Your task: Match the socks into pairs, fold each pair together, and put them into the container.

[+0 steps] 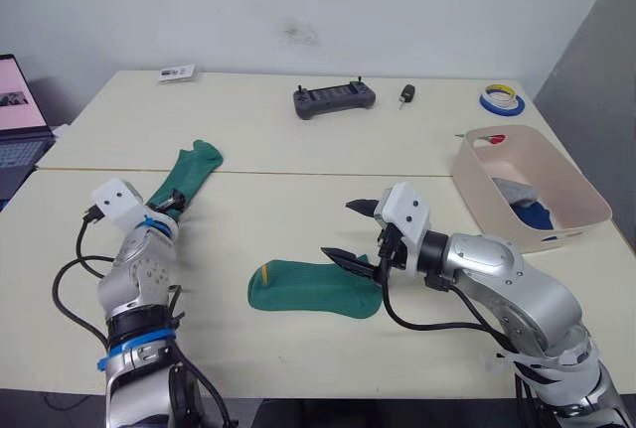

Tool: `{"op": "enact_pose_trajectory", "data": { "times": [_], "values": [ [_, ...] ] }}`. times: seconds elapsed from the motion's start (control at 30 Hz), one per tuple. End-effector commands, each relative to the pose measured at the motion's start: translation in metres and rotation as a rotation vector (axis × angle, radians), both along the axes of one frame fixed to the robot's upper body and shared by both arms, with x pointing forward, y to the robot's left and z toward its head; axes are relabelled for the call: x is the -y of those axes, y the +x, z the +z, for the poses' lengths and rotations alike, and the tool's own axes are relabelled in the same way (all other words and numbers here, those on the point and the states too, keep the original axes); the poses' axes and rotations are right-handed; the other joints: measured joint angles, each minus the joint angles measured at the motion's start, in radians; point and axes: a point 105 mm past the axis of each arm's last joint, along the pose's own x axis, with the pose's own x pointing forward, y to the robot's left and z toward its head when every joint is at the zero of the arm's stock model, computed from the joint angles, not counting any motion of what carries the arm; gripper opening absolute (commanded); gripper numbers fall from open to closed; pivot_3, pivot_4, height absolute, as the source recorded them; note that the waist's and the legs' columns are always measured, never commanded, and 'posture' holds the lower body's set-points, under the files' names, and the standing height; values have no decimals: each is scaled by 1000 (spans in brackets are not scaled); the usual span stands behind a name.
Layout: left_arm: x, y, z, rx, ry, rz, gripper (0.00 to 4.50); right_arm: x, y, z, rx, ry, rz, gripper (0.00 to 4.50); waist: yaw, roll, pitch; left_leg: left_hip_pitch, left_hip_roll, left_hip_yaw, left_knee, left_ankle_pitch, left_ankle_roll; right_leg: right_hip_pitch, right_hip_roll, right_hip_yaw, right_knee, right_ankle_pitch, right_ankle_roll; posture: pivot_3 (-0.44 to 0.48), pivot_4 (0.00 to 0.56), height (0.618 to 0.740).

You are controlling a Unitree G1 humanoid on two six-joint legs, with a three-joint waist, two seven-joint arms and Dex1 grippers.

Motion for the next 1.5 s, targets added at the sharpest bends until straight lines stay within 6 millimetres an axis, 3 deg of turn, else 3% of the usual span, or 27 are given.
{"op": "enact_pose_trajectory", "data": {
  "times": [0.03, 0.27, 0.33, 0.37, 0.57, 0.8, 1.0, 1.17, 1.5],
  "values": [
    [-6, 2, 4, -12, 14, 30, 3022, -2, -6, 9, 38, 21, 12, 4500, 1, 0, 0, 0, 0, 0, 0, 0, 0, 0, 0, 0, 0, 0, 0, 0, 150, 740],
    [-14, -5, 6, -5, 41, 46, 788, 0, -6, 9, 36, 31, -5, 4500, 1, 0, 0, 0, 0, -1, 0, 1, -2, 0, -1, 0, 1, 0, 0, 0, 150, 740],
    [-6, -5, 12, 18, 72, -12, 149, 1, -6, 9, 37, 32, -8, 4500, 1, 0, 0, 0, 0, 0, 0, 1, -2, 0, -1, 0, 1, 0, 0, 0, 150, 740],
    [7, -4, 17, 34, 106, -95, 38, 3, -6, 9, 36, 31, -12, 4500, 1, 0, 0, 0, 0, 0, 0, 1, -3, 0, -1, 0, 1, 0, 0, 0, 150, 740],
    [72, -4, 29, 53, 135, -435, 38, 21, -6, 7, 17, 6, -40, 4500, 7, 0, 0, -1, 0, -2, 0, 4, -7, 1, -2, 1, 1, 0, 0, 0, 150, 740],
    [148, -8, 30, 41, 80, -796, 38, 37, -10, 3, -6, -27, -78, 4500, 5, 0, 0, -1, -1, -2, -1, 4, -7, 1, -1, 1, 0, 0, 0, 0, 150, 740],
    [202, -33, 34, 47, 36, -1135, 38, 43, -15, -2, -16, -28, -108, 4500, -2, 0, 0, 0, 0, -2, -1, 4, -7, 1, -1, 1, 0, 0, 0, 0, 150, 740],
    [225, -51, 58, 103, 78, -1381, 38, 51, -18, 1, -21, -21, -111, 4500, -1, 0, 1, 0, 0, -2, -1, 4, -7, 1, 0, 1, 0, 0, 0, 0, 150, 740],
    [251, -60, 129, 339, 161, -1718, 38, 72, -21, 18, -37, -34, -107, 4500, 1, 0, 3, -1, -1, -1, -1, 4, -6, 2, 4, 1, -1, 0, 0, 0, 150, 740]
  ]
}}
